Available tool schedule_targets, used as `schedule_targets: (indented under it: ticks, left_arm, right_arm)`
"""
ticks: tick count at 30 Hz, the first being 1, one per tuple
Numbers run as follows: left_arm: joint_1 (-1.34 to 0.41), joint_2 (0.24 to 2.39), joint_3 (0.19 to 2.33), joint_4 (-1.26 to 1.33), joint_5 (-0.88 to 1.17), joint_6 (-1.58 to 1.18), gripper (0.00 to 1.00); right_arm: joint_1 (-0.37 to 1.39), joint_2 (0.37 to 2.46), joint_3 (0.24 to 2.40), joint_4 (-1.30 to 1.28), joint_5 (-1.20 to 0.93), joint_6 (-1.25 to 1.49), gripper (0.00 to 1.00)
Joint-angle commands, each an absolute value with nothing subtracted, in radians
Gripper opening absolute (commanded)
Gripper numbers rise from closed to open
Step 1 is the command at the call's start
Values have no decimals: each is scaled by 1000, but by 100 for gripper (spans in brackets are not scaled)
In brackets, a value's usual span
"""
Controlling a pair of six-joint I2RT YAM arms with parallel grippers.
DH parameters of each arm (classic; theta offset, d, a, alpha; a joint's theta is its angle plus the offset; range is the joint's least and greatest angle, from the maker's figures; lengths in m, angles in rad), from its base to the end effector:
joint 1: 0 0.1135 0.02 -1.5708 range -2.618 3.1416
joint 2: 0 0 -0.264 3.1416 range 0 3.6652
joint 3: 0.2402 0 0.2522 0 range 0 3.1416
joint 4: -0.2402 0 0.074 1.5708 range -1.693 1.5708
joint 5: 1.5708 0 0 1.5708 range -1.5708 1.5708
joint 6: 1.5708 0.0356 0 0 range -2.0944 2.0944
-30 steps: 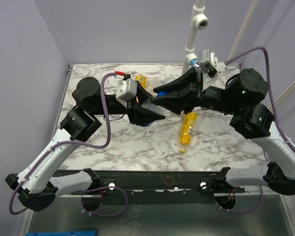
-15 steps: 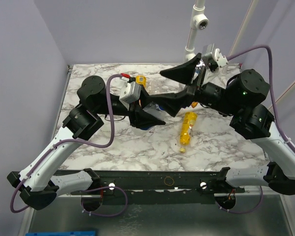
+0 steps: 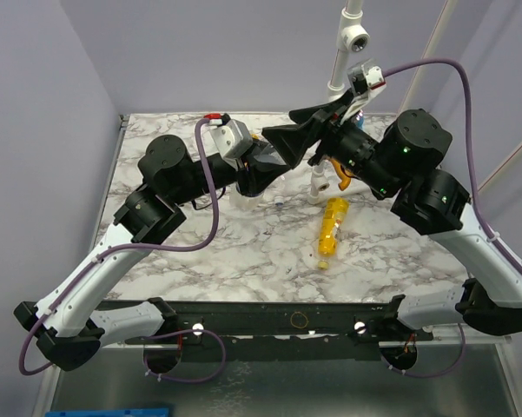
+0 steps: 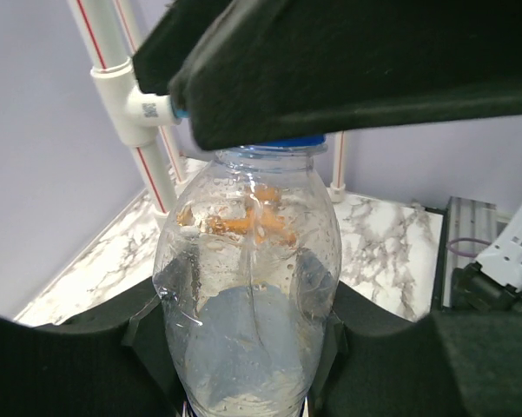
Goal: Unscrew the bottle caps
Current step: Unscrew the bottle cap from the plastic bottle.
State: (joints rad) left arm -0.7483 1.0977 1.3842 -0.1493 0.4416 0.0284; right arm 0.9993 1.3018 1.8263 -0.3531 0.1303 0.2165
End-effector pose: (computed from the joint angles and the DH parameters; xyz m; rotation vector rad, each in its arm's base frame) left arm 0.1530 -0.1628 0.4898 0.9030 1.2117 -0.8989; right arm 0.1334 0.1990 0.5613 -0.4522 1.3923 0.9122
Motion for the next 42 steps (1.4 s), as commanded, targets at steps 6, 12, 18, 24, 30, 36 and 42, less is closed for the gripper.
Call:
schedule_targets:
  ticks: [6, 12, 18, 24, 30, 36, 42]
  left_arm:
    - [-751, 1085, 1366, -117, 345, 44, 0]
    - [-751, 1086, 1373, -118, 382, 25, 0]
    - [-750, 1078, 1376, -152, 657, 5, 0]
    - [-750, 1091, 1406, -212, 1208, -116, 0]
    - [-751, 1098, 1400, -214, 1323, -162, 0]
    - [-750, 1074, 1359, -227, 1099, -81, 0]
    - [-751, 1081, 1348, -204, 604, 39, 0]
  right_arm:
    - [999, 1289, 1830, -344, 132, 247, 34]
    - [999, 1293, 1854, -365, 88, 222, 19]
    - [999, 1224, 1800, -322, -176, 110, 8]
    - [999, 1208, 1829, -416, -499, 12, 2]
    - [999, 1233, 1846, -455, -590, -25, 2]
    - [999, 1243, 1839, -425, -270, -8, 74]
    - [999, 1246, 1843, -376, 91, 96, 99]
